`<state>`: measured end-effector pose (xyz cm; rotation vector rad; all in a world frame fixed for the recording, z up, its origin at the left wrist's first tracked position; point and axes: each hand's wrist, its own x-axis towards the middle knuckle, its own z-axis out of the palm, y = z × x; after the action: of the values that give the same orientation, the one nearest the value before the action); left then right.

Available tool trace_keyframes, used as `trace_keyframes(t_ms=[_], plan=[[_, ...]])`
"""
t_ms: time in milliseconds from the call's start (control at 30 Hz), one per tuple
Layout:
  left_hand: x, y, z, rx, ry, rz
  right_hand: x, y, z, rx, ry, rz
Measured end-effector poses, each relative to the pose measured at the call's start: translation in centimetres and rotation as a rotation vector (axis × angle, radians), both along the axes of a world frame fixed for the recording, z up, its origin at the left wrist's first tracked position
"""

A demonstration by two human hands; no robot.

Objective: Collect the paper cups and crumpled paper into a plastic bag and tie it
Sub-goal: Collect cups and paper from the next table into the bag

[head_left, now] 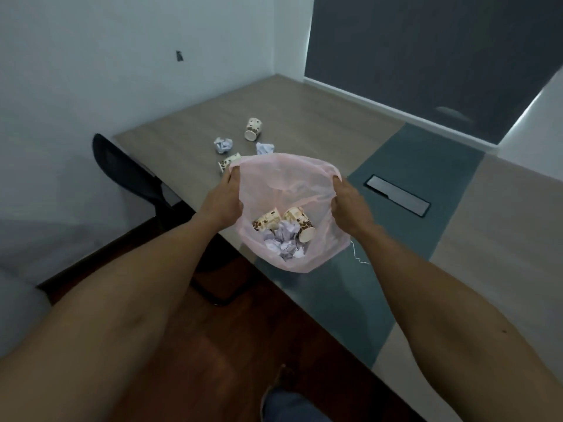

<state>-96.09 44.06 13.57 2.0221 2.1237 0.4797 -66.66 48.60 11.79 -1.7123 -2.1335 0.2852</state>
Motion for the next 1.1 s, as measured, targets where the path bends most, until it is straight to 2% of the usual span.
trace_keyframes(t_ms=[200,600,833,1100], plan=[[-7.5,7.1,2.8,0.03,0.003,0.128,-8.8,9.6,3.2,0.049,-0.011,0.144],[-26.3,20.3,10.5,0.234,0.071,0.415,-29.2,26.2,9.3,0.122,0.066,0.34],[-38.0,28.8,11.1,0.319,0.08,0.373,-41.4,33.0,7.9,0.077,0.099,0.344],[-48.8,37.1,8.6,0.276,0.077,0.253,-51.2,39.3,4.6,-0.082,0.06,0.296]])
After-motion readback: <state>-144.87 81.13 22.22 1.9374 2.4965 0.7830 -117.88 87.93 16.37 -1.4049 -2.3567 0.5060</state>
